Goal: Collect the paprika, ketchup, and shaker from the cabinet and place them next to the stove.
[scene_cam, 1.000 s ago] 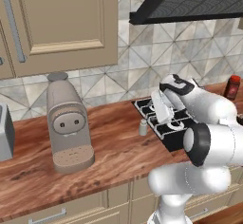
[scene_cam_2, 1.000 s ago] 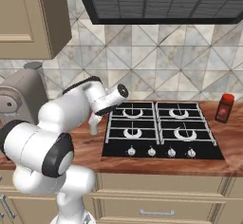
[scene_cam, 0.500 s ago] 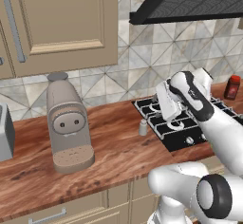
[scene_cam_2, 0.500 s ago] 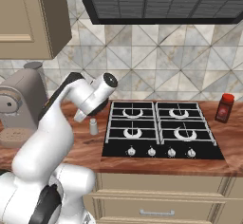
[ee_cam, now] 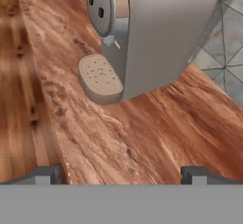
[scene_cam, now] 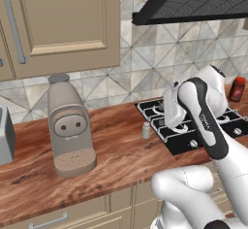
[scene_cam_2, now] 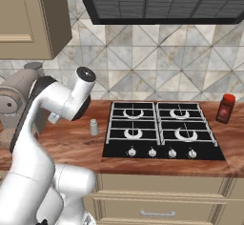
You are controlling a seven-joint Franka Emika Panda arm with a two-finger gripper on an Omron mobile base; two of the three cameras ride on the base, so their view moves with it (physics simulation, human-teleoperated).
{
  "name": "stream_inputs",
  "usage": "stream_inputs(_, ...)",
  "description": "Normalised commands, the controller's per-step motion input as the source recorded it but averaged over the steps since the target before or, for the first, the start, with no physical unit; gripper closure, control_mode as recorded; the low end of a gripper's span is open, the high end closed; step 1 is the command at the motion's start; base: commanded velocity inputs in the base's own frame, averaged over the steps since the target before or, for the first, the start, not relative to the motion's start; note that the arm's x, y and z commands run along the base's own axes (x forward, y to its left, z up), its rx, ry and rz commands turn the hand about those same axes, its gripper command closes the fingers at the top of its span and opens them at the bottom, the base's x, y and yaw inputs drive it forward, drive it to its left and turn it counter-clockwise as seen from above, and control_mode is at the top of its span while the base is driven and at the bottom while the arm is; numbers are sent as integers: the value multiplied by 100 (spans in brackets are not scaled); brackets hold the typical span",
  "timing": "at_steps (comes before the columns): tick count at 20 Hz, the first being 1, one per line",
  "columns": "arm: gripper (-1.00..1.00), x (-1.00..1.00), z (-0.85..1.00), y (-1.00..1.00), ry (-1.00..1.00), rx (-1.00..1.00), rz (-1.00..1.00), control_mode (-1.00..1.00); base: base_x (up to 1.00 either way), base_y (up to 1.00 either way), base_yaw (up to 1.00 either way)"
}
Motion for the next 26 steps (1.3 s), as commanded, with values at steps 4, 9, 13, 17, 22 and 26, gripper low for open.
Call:
stream_inputs(4,-100,-89,0,0,9,0,-39,-100,0,0,0)
stream_inputs(9,-100,-92,-7,0,5,0,-41,-100,0,0,0)
stream_inputs(13,-100,-70,-4,6,2,0,-39,-100,0,0,0)
stream_inputs(17,-100,-39,-21,0,5,0,-18,-100,0,0,0)
stream_inputs(22,-100,-6,-20,7,11,0,0,-100,0,0,0)
stream_inputs(26,-100,0,0,0,0,0,0,100,-37,41,2)
